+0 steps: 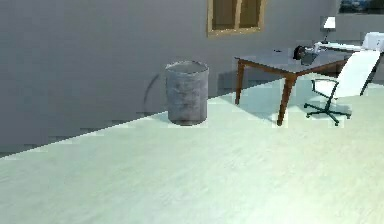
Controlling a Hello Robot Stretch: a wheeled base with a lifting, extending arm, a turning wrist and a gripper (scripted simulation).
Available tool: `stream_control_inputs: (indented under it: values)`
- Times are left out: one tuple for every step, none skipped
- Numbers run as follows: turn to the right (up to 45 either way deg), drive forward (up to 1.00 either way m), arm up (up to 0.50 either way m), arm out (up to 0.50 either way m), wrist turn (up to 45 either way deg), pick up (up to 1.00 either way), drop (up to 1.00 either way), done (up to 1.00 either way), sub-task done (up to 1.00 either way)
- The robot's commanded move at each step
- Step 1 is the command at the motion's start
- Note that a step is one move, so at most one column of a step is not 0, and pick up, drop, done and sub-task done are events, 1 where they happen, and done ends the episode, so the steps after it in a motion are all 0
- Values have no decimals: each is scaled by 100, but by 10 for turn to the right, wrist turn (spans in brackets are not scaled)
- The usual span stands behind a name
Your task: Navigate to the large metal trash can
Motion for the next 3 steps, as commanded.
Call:
stream_control_inputs:
  values:
    - [0, 100, 0, 0, 0, 0, 0, 0, 0]
    - [-30, 0, 0, 0, 0, 0, 0, 0, 0]
    - [0, 50, 0, 0, 0, 0, 0, 0, 0]
